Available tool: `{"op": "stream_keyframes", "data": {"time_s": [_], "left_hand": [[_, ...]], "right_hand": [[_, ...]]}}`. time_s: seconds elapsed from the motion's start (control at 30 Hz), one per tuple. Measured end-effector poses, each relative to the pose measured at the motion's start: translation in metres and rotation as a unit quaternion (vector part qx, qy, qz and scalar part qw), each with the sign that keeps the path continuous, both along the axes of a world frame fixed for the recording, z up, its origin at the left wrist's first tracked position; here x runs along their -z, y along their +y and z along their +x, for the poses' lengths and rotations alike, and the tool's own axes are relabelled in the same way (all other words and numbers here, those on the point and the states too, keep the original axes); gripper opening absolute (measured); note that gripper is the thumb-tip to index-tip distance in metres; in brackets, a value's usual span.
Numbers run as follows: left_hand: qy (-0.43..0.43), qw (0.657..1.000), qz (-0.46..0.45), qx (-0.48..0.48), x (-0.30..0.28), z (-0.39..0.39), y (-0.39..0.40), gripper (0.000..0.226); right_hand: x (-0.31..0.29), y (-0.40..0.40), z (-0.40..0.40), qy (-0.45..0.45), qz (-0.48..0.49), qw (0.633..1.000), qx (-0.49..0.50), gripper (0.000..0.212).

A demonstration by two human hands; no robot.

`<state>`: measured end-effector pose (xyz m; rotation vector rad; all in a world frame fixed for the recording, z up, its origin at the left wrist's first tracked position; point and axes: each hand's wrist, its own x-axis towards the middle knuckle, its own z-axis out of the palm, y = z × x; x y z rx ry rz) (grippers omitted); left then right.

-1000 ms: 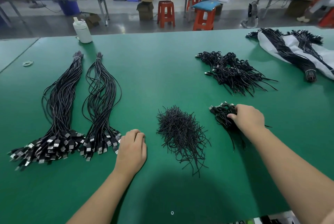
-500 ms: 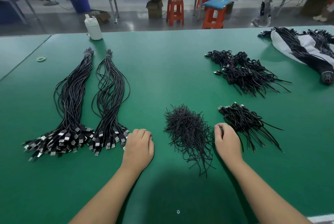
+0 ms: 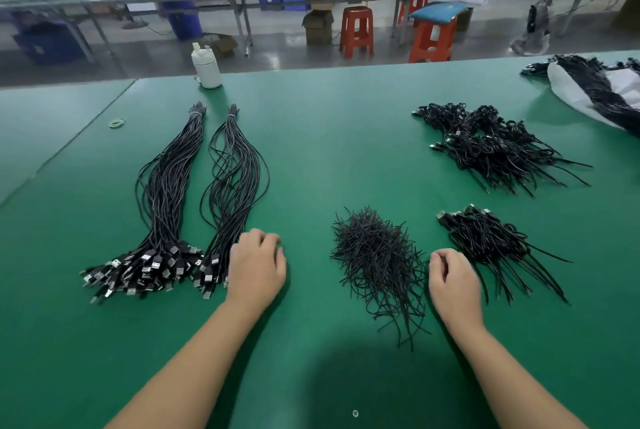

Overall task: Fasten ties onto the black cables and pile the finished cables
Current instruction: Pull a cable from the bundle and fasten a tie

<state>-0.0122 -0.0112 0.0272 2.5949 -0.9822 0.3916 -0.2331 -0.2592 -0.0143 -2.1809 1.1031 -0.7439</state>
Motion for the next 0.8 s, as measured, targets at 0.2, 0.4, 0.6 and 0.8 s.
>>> {"op": "stream_keyframes", "data": {"time_s": [0.2,0.4,0.6,0.8], "left_hand": [[0.129,0.948,0.243,-0.162,-0.028,0.039,0.020,0.044],[0.192,0.953,0.138,-0.188,-0.027,0.043,0.017,0.023],[0.142,0.941,0.235,-0.199,-0.039,0.043,0.023,0.025],[0.077,0.929,0.329,-0.153,-0.053,0.032,0.019,0.013]], "right_hand": [[0.002,0.000,-0.001,0.002,-0.004,1.000,-0.001,0.019],[0.003,0.000,-0.001,0.004,-0.004,1.000,0.000,0.019],[0.003,0.000,-0.001,0.009,-0.005,1.000,-0.002,0.019],[0.004,0.000,-0.001,0.015,-0.003,1.000,0.000,0.020]]}}
